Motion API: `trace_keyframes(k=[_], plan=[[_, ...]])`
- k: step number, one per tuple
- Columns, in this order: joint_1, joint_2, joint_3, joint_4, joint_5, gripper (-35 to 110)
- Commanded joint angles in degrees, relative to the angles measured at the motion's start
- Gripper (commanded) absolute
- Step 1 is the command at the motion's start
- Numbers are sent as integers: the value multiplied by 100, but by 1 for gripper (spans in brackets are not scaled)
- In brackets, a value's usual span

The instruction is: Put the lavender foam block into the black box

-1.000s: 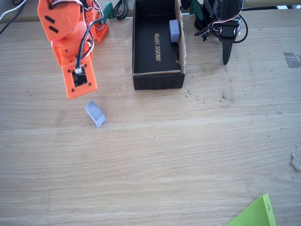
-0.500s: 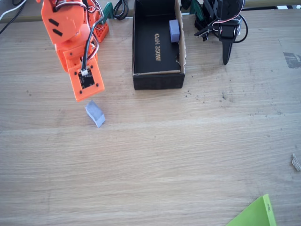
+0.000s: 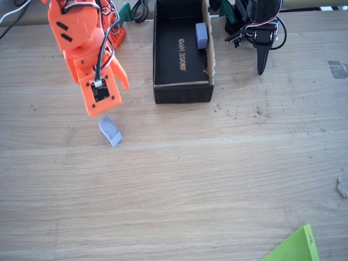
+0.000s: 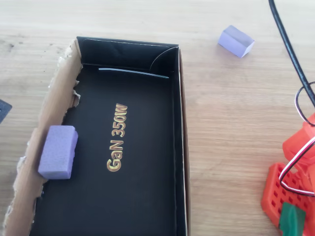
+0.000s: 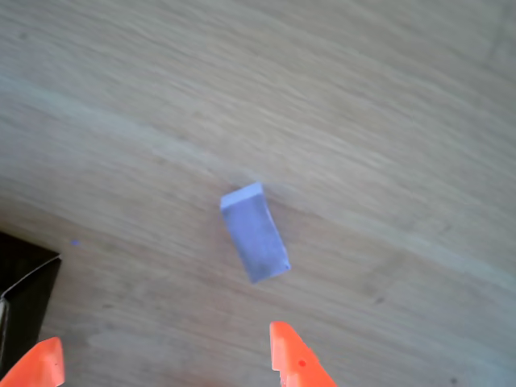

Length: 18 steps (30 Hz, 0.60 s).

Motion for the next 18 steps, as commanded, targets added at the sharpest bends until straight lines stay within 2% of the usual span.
trace_keyframes(k=[1,18], plan=[[158,97,-202,62,-97,35],[202,-413,-246,53,-229,35]])
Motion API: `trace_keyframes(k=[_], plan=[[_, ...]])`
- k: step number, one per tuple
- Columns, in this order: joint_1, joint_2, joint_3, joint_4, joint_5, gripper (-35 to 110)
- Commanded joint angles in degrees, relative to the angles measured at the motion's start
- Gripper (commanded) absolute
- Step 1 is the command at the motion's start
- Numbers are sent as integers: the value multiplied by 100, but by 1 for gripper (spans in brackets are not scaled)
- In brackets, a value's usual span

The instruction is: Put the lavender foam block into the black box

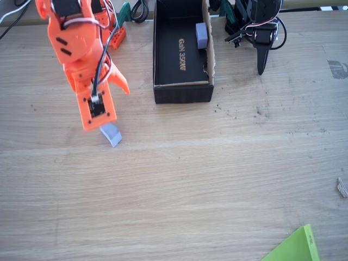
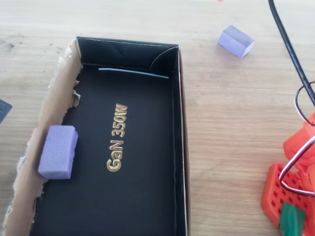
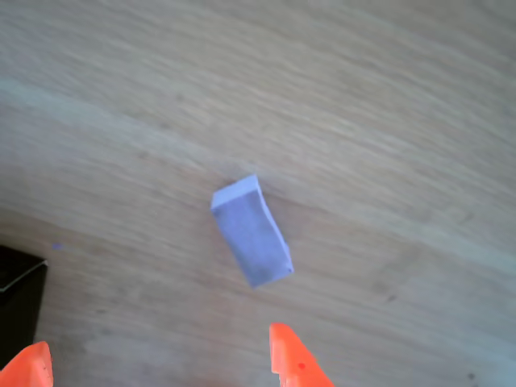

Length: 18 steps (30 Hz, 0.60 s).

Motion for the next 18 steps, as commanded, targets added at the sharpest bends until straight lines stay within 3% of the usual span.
trace_keyframes(k=[1,18], plan=[[132,35,-246,62,-53,34],[334,-158,167,70,-615,35]])
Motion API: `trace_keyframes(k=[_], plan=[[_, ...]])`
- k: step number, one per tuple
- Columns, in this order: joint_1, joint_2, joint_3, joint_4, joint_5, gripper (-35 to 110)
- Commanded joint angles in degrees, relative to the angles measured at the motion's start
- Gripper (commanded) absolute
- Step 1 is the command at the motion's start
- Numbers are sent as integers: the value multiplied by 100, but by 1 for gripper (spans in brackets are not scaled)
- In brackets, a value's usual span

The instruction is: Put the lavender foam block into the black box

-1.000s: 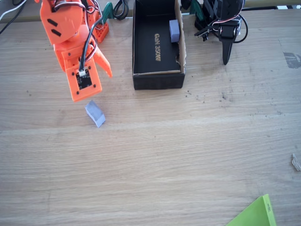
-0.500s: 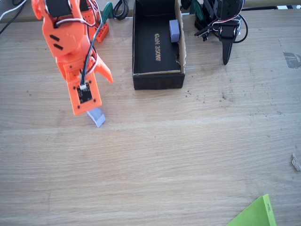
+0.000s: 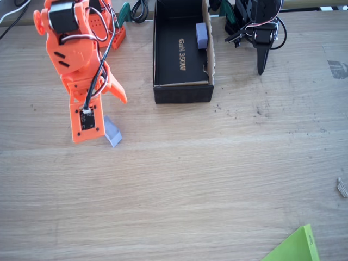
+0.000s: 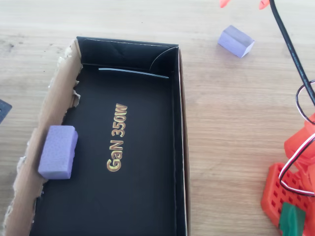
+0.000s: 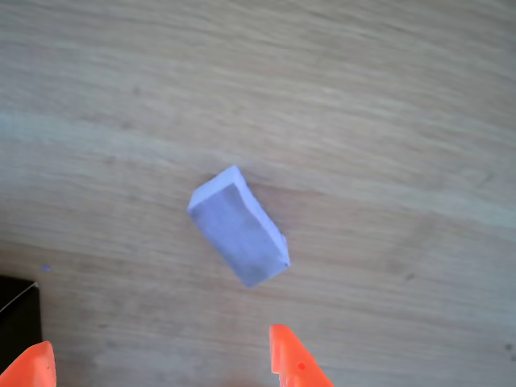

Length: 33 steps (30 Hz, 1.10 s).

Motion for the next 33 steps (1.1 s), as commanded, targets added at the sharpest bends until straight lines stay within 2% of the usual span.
trace_keyframes(k=[1,19,33], plan=[[141,70,62,70,44,35],[-26,1063,1389,70,229,32],[35,677,1389,-264,105,31]])
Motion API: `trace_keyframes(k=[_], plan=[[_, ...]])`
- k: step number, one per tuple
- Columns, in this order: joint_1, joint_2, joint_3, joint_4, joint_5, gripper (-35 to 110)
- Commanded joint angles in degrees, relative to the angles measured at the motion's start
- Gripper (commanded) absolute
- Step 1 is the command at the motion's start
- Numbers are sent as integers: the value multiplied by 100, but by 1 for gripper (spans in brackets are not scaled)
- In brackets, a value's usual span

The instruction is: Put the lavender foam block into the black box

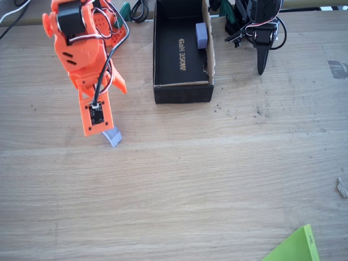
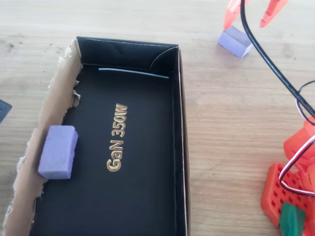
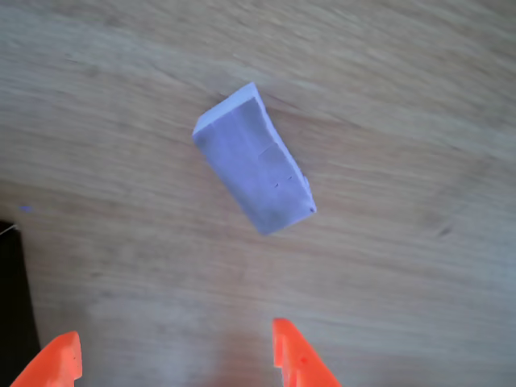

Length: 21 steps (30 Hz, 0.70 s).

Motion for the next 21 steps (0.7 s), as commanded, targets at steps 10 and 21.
trace_keyframes(k=[10,21], plan=[[237,-290,-123,-413,-211,31],[352,-598,-325,-510,-422,31]])
